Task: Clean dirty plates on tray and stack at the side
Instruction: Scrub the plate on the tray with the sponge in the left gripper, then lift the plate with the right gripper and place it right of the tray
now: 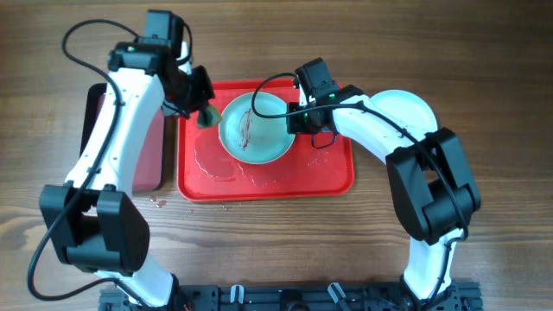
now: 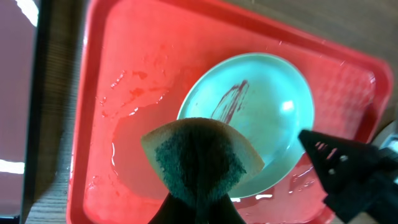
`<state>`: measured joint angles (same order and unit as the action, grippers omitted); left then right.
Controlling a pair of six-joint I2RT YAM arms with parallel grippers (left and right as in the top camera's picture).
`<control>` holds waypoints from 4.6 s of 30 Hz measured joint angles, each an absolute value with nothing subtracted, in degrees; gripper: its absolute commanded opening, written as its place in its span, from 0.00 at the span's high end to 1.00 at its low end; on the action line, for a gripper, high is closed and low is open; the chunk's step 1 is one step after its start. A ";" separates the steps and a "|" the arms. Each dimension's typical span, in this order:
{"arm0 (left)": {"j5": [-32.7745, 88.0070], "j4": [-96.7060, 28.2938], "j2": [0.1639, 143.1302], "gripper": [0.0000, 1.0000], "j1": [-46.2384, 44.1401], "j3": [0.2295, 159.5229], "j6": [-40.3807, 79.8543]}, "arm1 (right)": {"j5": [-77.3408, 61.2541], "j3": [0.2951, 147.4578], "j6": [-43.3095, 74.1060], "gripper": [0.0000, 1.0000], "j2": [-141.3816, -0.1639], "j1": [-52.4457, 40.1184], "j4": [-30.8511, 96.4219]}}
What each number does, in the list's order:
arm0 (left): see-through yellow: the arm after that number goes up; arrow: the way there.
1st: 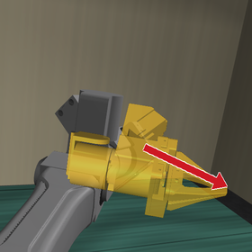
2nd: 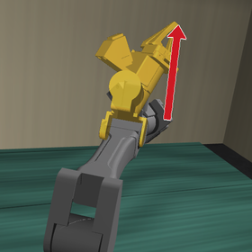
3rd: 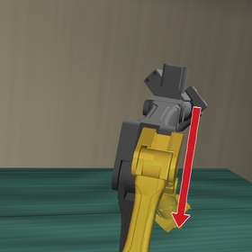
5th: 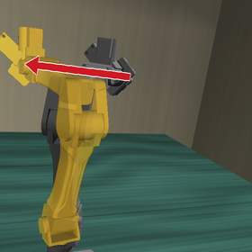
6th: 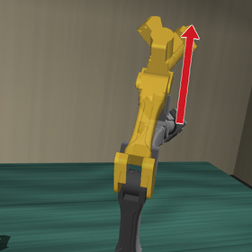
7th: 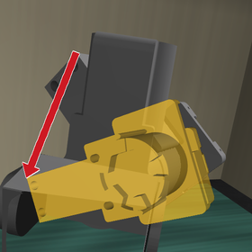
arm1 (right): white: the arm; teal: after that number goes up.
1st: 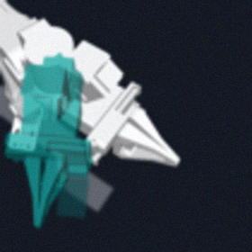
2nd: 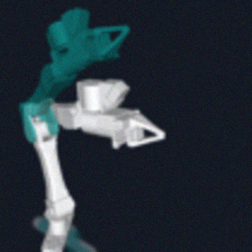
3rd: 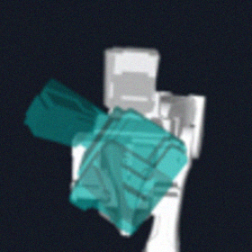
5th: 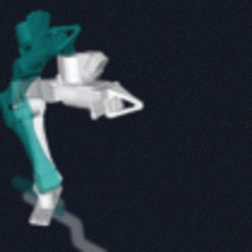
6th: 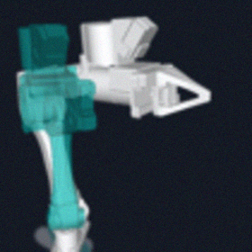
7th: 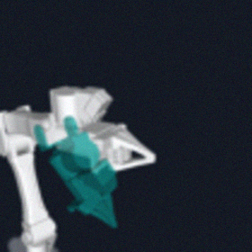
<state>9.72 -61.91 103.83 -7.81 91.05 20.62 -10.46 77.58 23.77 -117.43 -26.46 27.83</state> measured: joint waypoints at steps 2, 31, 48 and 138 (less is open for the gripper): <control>9.63 -59.29 103.94 0.96 -8.56 87.29 19.16 | -10.94 77.58 23.97 0.84 -117.43 -26.46 28.34; 8.21 -24.27 103.90 0.96 -13.56 57.80 12.03 | -15.07 77.14 26.33 0.96 -117.45 -27.35 32.14; 9.21 -11.25 105.62 0.96 -21.69 55.90 16.45 | -15.00 77.06 25.43 0.96 -117.45 -27.81 32.29; 18.48 -64.73 114.34 0.96 -8.84 94.06 21.02 | 71.11 76.31 18.59 0.96 -90.76 -56.40 53.80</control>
<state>18.48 -64.73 114.34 -8.84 94.06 21.02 71.11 76.31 18.59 -90.76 -56.40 53.80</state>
